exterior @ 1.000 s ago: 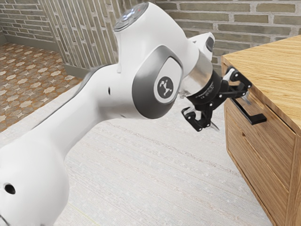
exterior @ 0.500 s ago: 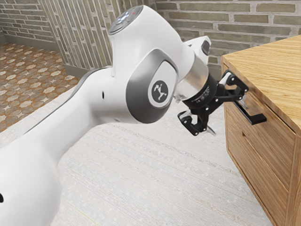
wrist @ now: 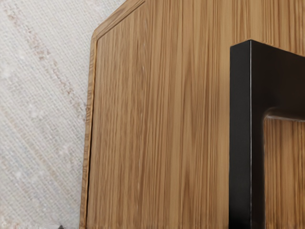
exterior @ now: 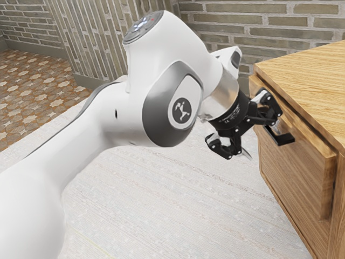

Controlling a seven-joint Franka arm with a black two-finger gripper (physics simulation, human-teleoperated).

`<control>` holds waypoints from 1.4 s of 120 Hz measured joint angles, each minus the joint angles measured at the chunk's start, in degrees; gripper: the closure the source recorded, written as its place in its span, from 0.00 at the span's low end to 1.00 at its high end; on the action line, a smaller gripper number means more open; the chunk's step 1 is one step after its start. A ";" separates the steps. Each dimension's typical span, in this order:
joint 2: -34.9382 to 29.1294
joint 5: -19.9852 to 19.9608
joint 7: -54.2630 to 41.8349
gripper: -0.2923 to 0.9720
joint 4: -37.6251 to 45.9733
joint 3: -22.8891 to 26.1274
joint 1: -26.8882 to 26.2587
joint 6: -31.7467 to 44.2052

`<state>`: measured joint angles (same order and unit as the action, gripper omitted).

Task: Pull the drawer handle with one arm to open the drawer

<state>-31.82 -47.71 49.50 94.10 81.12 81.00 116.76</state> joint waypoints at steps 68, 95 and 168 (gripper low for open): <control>-0.67 0.31 0.13 0.47 10.54 -15.80 -15.27 0.22; -1.78 0.29 0.12 0.48 15.56 -23.01 -23.12 1.07; -7.00 1.05 0.17 0.48 28.39 -40.35 -41.50 3.86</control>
<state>-38.82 -46.66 49.67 122.48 40.78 39.50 120.62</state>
